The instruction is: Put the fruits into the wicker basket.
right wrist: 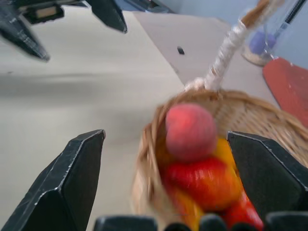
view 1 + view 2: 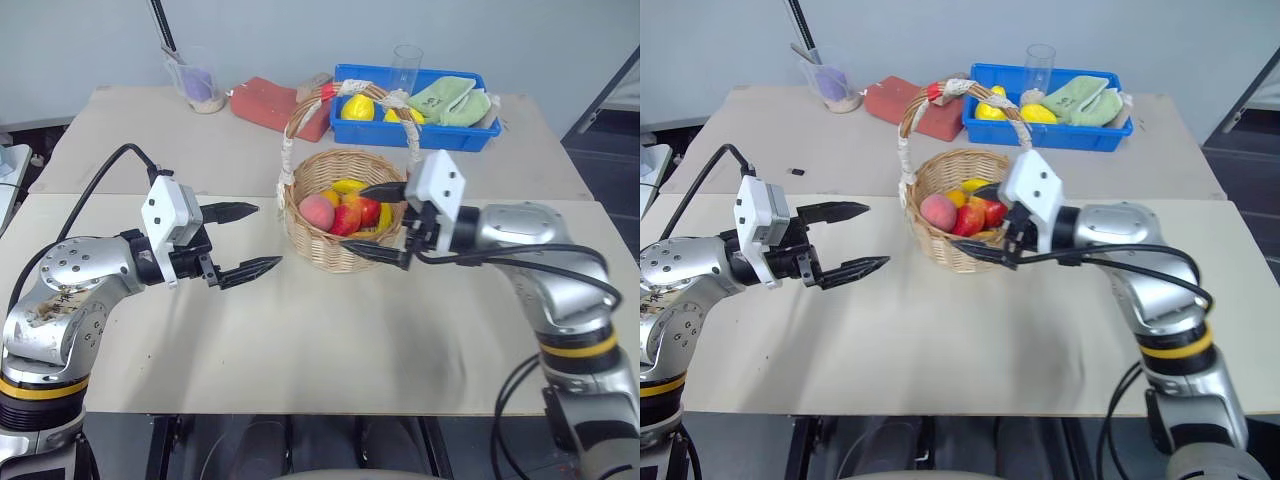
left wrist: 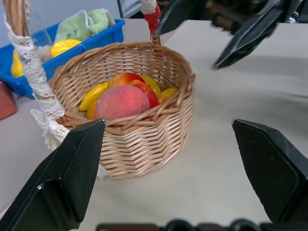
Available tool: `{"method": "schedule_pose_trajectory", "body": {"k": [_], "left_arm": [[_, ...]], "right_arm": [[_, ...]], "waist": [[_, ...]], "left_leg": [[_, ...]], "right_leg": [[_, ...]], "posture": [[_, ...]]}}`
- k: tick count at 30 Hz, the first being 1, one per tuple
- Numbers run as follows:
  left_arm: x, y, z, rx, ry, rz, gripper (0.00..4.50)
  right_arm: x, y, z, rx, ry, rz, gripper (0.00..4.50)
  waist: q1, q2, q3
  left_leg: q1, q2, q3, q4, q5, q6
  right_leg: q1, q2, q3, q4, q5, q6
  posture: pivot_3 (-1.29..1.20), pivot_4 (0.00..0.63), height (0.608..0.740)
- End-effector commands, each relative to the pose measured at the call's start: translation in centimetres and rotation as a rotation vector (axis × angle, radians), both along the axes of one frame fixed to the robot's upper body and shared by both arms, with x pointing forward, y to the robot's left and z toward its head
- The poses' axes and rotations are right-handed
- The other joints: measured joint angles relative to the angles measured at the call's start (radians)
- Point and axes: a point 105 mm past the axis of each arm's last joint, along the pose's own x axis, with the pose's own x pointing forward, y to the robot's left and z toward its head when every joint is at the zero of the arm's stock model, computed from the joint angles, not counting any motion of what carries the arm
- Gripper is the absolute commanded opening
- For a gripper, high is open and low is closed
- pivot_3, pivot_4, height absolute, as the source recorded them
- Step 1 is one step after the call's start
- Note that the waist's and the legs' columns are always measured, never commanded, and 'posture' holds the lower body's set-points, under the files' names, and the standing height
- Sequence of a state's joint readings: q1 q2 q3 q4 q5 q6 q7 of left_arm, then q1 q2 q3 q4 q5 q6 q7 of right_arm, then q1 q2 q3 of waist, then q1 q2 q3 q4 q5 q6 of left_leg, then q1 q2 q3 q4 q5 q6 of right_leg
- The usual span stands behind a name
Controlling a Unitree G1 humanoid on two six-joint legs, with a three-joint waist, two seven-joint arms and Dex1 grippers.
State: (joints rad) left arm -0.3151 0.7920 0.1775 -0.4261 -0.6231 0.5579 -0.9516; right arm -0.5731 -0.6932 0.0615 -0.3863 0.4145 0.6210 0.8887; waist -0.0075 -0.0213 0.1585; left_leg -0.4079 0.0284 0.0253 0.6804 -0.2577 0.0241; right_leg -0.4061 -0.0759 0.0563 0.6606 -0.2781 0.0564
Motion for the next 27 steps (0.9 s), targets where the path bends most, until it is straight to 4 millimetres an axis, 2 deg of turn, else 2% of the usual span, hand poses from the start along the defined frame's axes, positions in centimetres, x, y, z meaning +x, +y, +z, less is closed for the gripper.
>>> {"method": "schedule_pose_trajectory", "body": {"k": [1, 3, 7, 10, 16, 17, 21, 27], "left_arm": [[-0.8, -0.4, 1.4, -0.016, -0.035, -0.038, 4.50], [-0.9, -0.4, 1.4, -0.017, -0.032, -0.040, 4.50], [-0.7, -0.7, 1.2, -0.007, -0.031, -0.052, 4.50], [-0.7, -0.8, 1.1, -0.005, -0.031, -0.057, 4.50], [-0.6, -0.8, 1.1, -0.005, -0.036, -0.056, 4.50], [-0.6, -0.8, 1.1, -0.005, -0.036, -0.055, 4.50], [-0.7, -0.7, 1.1, -0.013, -0.037, -0.050, 4.50], [-1.2, -0.7, 1.6, -0.050, -0.025, -0.075, 4.50]], "right_arm": [[0.3, -2.8, 1.3, 0.012, -0.043, -0.114, 4.47], [0.9, -3.9, 1.3, 0.018, -0.049, -0.175, 4.47], [3.9, -5.4, 2.1, 0.130, -0.075, -0.334, 4.47], [5.6, -5.5, 2.3, 0.158, -0.084, -0.384, 4.47], [7.6, -4.8, 2.8, 0.223, -0.077, -0.390, 4.47], [7.8, -4.6, 2.8, 0.239, -0.069, -0.382, 3.94], [7.8, -3.9, 2.3, 0.248, -0.033, -0.330, 2.62], [7.9, -3.7, 2.1, 0.245, -0.041, -0.323, 0.54]], "waist": [[-0.003, 0.000, 0.000], [-0.005, 0.000, 0.000], [-0.012, 0.000, 0.000], [-0.010, 0.000, 0.000], [-0.008, 0.000, 0.000], [-0.007, 0.000, 0.000], [-0.005, 0.000, 0.000], [-0.007, 0.000, 0.000]], "left_leg": [[0.000, 0.000, 0.000, 0.000, 0.000, 0.000], [0.000, 0.000, 0.000, 0.000, 0.000, 0.000], [0.002, 0.001, 0.001, 0.000, 0.000, 0.000], [0.001, 0.000, 0.001, -0.001, 0.000, 0.000], [0.001, 0.000, 0.002, -0.001, 0.000, 0.000], [0.001, 0.000, 0.002, -0.001, 0.000, 0.000], [0.000, 0.000, 0.002, -0.001, 0.000, 0.000], [0.000, 0.000, 0.002, -0.001, 0.000, 0.000]], "right_leg": [[0.000, 0.000, 0.000, 0.000, 0.000, 0.000], [0.000, 0.000, 0.000, 0.000, 0.000, 0.000], [0.000, 0.001, 0.001, 0.000, 0.000, 0.000], [0.000, 0.001, 0.002, 0.000, 0.000, 0.000], [0.000, 0.001, 0.001, -0.002, 0.000, 0.000], [0.000, 0.001, 0.001, -0.002, 0.000, 0.000], [0.000, 0.000, 0.001, -0.002, 0.000, 0.000], [0.000, 0.000, 0.001, -0.002, 0.000, 0.000]], "posture": [[0.00, 0.150, 0.740], [0.00, 0.150, 0.740], [0.00, 0.150, 0.740], [0.00, 0.150, 0.740], [0.00, 0.150, 0.740], [0.00, 0.150, 0.740], [0.00, 0.150, 0.740], [0.00, 0.150, 0.740]]}}
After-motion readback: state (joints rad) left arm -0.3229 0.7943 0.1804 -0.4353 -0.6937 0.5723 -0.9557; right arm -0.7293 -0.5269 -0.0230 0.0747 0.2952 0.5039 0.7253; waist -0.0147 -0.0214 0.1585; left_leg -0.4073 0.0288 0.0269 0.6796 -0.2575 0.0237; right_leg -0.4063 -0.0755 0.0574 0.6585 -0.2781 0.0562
